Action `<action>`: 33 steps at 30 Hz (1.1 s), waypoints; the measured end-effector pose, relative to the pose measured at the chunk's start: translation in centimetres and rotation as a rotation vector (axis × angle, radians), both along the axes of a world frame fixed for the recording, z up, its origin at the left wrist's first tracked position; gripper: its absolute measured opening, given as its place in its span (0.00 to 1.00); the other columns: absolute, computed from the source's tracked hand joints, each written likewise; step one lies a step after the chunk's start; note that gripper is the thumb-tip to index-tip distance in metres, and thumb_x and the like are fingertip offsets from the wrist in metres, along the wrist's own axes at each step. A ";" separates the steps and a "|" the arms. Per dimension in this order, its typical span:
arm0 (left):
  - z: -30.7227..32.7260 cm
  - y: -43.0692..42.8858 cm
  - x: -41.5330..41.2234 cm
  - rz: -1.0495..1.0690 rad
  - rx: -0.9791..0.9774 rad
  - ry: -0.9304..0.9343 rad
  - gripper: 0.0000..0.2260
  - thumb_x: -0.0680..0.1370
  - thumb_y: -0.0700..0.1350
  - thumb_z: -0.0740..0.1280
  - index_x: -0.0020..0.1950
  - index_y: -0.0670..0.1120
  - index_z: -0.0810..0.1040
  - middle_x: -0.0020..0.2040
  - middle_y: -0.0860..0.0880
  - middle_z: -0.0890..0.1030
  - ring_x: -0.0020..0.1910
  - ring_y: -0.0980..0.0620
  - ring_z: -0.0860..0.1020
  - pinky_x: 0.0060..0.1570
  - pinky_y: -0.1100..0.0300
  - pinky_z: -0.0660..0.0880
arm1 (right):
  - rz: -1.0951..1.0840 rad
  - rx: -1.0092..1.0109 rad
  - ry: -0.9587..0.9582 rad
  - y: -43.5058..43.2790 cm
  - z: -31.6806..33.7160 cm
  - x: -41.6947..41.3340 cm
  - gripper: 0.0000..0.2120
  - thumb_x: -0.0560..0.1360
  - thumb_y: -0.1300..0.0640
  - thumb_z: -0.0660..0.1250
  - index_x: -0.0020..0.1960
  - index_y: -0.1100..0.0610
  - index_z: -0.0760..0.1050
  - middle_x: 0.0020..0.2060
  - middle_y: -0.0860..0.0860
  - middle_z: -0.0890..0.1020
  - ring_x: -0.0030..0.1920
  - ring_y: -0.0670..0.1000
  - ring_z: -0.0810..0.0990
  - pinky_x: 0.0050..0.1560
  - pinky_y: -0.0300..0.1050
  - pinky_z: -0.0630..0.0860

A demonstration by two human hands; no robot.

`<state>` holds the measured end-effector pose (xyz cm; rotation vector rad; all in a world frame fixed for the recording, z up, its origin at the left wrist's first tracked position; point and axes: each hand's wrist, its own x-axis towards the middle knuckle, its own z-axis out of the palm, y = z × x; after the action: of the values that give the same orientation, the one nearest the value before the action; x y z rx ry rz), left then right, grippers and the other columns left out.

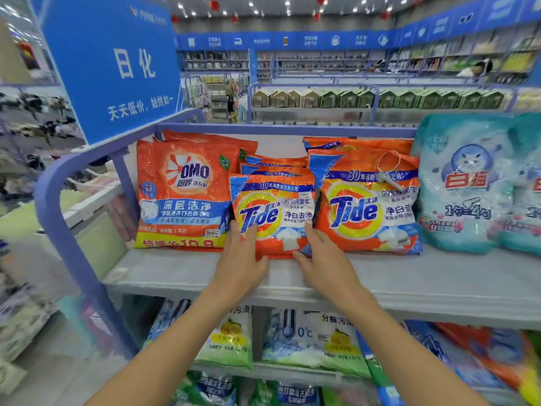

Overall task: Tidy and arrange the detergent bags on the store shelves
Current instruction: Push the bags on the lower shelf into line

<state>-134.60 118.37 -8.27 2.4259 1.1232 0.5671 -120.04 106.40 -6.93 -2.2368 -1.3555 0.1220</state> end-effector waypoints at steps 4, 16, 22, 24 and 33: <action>0.7 -3.6 -2.0 0.022 0.073 0.088 0.24 0.82 0.55 0.63 0.77 0.49 0.70 0.80 0.46 0.65 0.81 0.40 0.54 0.79 0.42 0.54 | 0.072 -0.027 -0.041 -5.0 0.4 0.3 0.24 0.84 0.50 0.57 0.79 0.54 0.62 0.74 0.51 0.71 0.71 0.54 0.70 0.65 0.51 0.71; -3.3 -20.5 -4.8 0.068 -0.002 0.089 0.26 0.82 0.57 0.64 0.79 0.51 0.68 0.79 0.48 0.67 0.81 0.45 0.57 0.78 0.48 0.57 | 0.102 -0.009 -0.045 -21.2 -5.6 -0.4 0.30 0.85 0.42 0.55 0.83 0.51 0.55 0.83 0.47 0.55 0.82 0.48 0.49 0.82 0.47 0.47; -4.4 -24.6 -3.2 -0.012 -0.028 0.081 0.26 0.82 0.57 0.64 0.79 0.50 0.67 0.79 0.47 0.67 0.81 0.45 0.58 0.79 0.47 0.58 | -0.023 -0.056 0.015 -26.9 -7.4 1.4 0.29 0.85 0.41 0.54 0.83 0.51 0.56 0.82 0.47 0.57 0.82 0.48 0.51 0.81 0.45 0.48; -4.5 -26.2 -2.6 -0.038 -0.035 0.062 0.26 0.82 0.57 0.63 0.79 0.50 0.68 0.78 0.48 0.69 0.80 0.45 0.60 0.79 0.49 0.58 | -0.055 -0.057 0.009 -28.7 -7.8 1.7 0.29 0.85 0.43 0.56 0.82 0.52 0.57 0.82 0.48 0.59 0.81 0.48 0.54 0.80 0.44 0.50; -7.8 -32.0 0.2 -0.148 -0.042 0.063 0.25 0.82 0.56 0.64 0.77 0.48 0.71 0.76 0.49 0.72 0.78 0.47 0.65 0.79 0.53 0.57 | -0.179 -0.122 0.051 -34.6 -10.1 3.9 0.28 0.85 0.44 0.57 0.80 0.57 0.62 0.77 0.52 0.67 0.77 0.52 0.64 0.75 0.48 0.63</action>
<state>-134.40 86.37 -16.08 2.4805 0.9598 0.4186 -116.13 71.76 -17.03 -2.4276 -1.1425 0.2009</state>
